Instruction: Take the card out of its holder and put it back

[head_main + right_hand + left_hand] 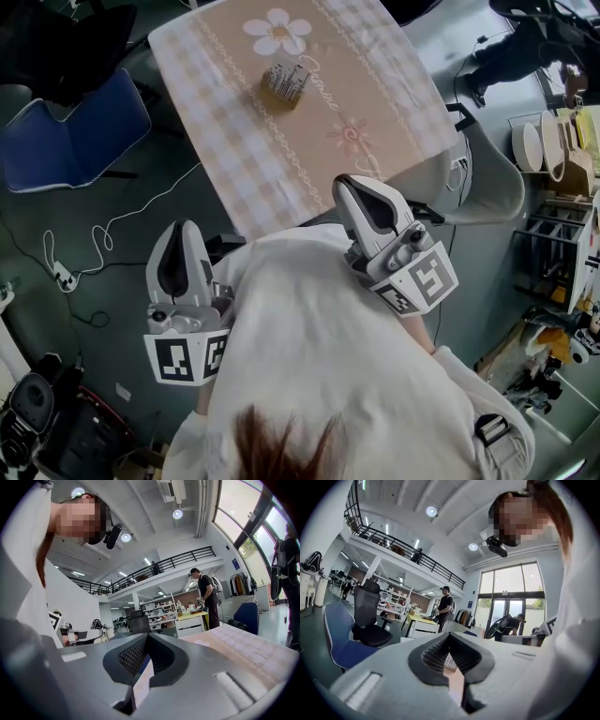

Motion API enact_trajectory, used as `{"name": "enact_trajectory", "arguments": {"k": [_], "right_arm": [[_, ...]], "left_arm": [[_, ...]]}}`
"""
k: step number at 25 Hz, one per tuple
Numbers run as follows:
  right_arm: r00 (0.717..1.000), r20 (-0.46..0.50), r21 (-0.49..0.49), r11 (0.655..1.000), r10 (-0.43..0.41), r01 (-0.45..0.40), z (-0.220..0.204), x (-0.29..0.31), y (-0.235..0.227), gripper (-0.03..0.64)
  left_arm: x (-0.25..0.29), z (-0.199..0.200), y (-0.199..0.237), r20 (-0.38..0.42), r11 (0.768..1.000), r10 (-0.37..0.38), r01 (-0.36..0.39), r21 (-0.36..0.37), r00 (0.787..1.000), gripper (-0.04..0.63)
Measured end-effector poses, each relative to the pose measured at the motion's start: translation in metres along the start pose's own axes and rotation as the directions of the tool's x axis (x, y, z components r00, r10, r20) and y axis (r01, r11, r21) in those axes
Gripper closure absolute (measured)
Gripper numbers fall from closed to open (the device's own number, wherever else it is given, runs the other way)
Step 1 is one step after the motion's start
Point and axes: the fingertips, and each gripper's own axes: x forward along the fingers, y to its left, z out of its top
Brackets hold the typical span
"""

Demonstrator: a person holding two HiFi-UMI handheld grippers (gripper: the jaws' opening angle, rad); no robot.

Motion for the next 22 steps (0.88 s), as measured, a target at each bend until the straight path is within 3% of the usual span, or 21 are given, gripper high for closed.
{"name": "enact_trajectory", "arguments": {"k": [5, 9, 14, 22], "right_arm": [[1.0, -0.008, -0.013, 1.0, 0.002, -0.002, 0.0, 0.0, 0.001, 0.618], [1.0, 0.024, -0.023, 1.0, -0.014, 0.015, 0.006, -0.001, -0.001, 0.618], [1.0, -0.003, -0.022, 1.0, 0.012, -0.012, 0.002, 0.006, 0.003, 0.618], [1.0, -0.019, -0.016, 1.0, 0.021, -0.021, 0.001, 0.011, 0.003, 0.618]], "left_arm": [[0.003, 0.007, 0.002, 0.047, 0.999, 0.01, -0.009, -0.031, 0.999, 0.595], [0.006, 0.007, -0.002, 0.033, 1.0, -0.006, 0.006, -0.01, 0.999, 0.595], [0.0, 0.004, 0.004, 0.016, 1.0, -0.004, 0.004, 0.011, 1.0, 0.595], [0.003, 0.011, 0.004, 0.042, 1.0, 0.016, -0.015, -0.017, 0.999, 0.595]]}}
